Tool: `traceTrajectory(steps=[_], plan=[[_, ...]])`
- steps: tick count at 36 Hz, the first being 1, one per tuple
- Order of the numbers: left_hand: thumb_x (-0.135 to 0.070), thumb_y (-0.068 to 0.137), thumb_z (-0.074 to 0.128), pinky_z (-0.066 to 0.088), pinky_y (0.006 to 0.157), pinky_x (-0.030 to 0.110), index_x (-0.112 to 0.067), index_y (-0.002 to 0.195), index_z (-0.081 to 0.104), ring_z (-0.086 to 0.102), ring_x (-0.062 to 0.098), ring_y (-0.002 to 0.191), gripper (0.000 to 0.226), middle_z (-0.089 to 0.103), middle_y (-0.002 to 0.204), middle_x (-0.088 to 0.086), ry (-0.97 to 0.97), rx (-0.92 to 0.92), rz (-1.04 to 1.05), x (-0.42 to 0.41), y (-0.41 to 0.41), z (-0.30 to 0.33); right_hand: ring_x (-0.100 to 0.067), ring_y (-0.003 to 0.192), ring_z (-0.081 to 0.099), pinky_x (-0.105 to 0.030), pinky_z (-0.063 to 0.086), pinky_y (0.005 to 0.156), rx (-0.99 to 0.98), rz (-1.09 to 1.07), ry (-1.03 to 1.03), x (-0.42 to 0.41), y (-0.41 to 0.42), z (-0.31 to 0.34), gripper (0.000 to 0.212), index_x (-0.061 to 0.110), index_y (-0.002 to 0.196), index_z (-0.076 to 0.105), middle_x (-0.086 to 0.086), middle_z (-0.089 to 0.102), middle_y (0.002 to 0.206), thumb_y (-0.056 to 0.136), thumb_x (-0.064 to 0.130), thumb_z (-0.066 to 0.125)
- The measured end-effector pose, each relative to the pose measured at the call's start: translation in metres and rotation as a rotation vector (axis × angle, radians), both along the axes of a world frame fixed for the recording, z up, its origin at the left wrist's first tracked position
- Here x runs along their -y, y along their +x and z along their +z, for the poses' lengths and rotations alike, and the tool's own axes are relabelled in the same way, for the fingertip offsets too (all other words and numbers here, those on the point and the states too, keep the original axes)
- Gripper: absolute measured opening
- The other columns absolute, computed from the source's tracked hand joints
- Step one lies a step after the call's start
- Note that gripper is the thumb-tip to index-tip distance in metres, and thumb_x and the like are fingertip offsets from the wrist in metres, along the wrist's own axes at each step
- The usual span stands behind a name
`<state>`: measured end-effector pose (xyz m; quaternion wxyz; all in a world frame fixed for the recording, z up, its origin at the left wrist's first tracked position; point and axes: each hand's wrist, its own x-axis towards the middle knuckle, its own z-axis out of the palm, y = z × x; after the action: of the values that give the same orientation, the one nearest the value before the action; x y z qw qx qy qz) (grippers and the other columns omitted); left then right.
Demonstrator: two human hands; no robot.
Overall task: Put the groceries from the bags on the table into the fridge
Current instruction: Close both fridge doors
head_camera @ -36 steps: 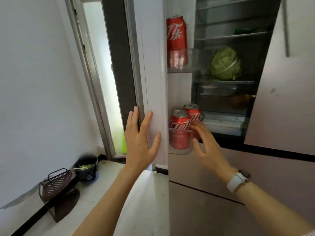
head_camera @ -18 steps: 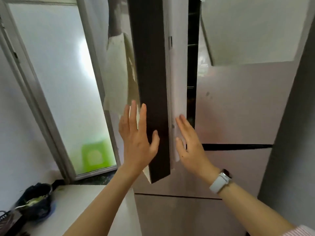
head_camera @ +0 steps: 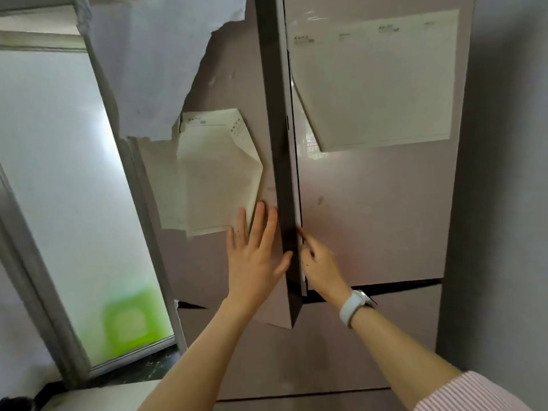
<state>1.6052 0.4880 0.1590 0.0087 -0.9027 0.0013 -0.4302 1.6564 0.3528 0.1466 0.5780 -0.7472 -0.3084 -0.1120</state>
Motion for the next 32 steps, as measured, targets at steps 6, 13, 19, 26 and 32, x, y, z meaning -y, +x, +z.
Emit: traceTrajectory(steps=[6, 13, 19, 26, 32], plan=[[-0.069, 0.081, 0.036, 0.014, 0.11, 0.063, -0.027, 0.149, -0.004, -0.004, 0.035, 0.144, 0.089, -0.016, 0.157, -0.004, 0.107, 0.0, 0.015, -0.008, 0.025, 0.001, -0.005, 0.136, 0.016, -0.026, 0.016, 0.115, 0.197, -0.134, -0.151, 0.02, 0.016, -0.023, 0.049, 0.018, 0.144, 0.024, 0.002, 0.025, 0.15, 0.097, 0.015, 0.037], [-0.068, 0.073, 0.047, 0.008, 0.109, 0.062, -0.027, 0.149, -0.005, -0.005, 0.036, 0.143, 0.1, -0.004, 0.157, 0.001, 0.226, -0.006, -0.02, -0.026, 0.023, 0.002, -0.007, 0.134, -0.032, -0.035, -0.013, 0.114, 0.493, -0.181, -0.71, 0.022, 0.021, -0.024, 0.086, 0.024, 0.137, -0.028, 0.007, -0.032, 0.146, 0.082, 0.067, 0.021], [-0.064, 0.071, 0.054, 0.007, 0.11, 0.064, -0.027, 0.149, -0.001, -0.009, 0.034, 0.143, 0.102, -0.008, 0.157, 0.0, 0.274, -0.071, -0.007, -0.038, 0.026, 0.001, -0.018, 0.132, -0.04, -0.047, -0.021, 0.11, 0.369, -0.326, -0.792, 0.017, 0.027, -0.031, 0.116, 0.022, 0.124, -0.048, 0.0, -0.05, 0.136, 0.076, 0.072, 0.045], [-0.054, 0.065, 0.071, 0.012, 0.106, 0.066, -0.024, 0.149, 0.008, -0.003, 0.036, 0.142, 0.108, 0.003, 0.156, 0.003, 0.224, -0.067, 0.011, -0.022, 0.037, 0.005, -0.022, 0.135, -0.034, -0.052, -0.015, 0.112, 0.235, -0.403, -0.704, 0.009, 0.027, -0.024, 0.116, 0.017, 0.131, -0.037, -0.004, -0.038, 0.145, 0.078, 0.061, 0.056], [-0.045, 0.057, 0.082, 0.02, 0.104, 0.067, -0.023, 0.149, 0.008, 0.005, 0.037, 0.142, 0.119, 0.01, 0.157, 0.004, 0.229, -0.071, 0.072, -0.015, 0.044, 0.011, -0.025, 0.138, -0.028, -0.057, -0.009, 0.112, 0.257, -0.542, -0.729, 0.005, 0.032, -0.017, 0.12, 0.016, 0.132, -0.037, -0.006, -0.036, 0.146, 0.075, 0.063, 0.058]])
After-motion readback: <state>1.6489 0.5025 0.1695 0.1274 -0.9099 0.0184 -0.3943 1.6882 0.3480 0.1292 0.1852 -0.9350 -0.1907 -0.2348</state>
